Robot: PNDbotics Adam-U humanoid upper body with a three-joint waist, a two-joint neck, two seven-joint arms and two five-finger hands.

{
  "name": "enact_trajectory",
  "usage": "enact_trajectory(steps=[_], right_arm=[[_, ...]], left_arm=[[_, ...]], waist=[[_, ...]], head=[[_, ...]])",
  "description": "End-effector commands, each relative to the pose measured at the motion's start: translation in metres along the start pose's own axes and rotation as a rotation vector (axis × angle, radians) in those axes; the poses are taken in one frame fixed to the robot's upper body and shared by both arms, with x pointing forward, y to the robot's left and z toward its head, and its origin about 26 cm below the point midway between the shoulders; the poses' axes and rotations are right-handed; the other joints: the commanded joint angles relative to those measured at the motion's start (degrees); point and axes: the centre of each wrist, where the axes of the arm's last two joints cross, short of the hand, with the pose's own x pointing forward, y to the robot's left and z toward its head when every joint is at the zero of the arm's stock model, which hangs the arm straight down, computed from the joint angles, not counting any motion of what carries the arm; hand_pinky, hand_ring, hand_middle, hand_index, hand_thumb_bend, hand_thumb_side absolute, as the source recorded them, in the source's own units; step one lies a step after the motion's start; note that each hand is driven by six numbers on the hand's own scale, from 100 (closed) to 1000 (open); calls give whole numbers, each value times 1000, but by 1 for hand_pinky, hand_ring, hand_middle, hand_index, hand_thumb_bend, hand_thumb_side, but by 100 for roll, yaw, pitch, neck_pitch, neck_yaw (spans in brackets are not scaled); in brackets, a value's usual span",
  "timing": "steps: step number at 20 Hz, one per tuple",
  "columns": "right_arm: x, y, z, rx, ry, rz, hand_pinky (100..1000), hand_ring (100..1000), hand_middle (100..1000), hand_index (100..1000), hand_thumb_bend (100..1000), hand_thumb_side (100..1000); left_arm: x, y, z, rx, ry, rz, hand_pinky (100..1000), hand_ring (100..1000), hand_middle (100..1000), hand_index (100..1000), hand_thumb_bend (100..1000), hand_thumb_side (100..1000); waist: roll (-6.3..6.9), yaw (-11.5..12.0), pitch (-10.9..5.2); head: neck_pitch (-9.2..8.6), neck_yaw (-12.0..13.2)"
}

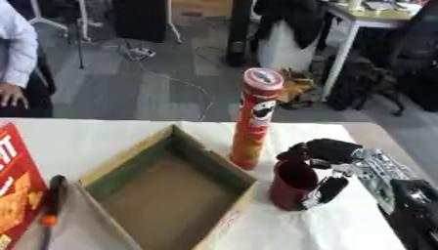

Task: Pick up objects on the table and place them in the box.

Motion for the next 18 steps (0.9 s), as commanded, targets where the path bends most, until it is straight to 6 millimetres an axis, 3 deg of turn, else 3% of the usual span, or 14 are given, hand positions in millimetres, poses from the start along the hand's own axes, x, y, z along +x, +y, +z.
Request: enact_trajectory(steps=[1,18], right_arm=[[-7,-13,8,23,7,39,519,573,695,735,448,602],[-6,-31,8,-27,-16,31,501,541,666,697,397,621]], left_arm=[[4,2,-7,3,-32,-5,974,887,784,757,100,998],[3,3,-5,5,-21,-13,976,877,781,758,100,1000]], waist=[[10,-25,-135],[-30,-78,-225]], head=[[-42,-2],[-31,24]])
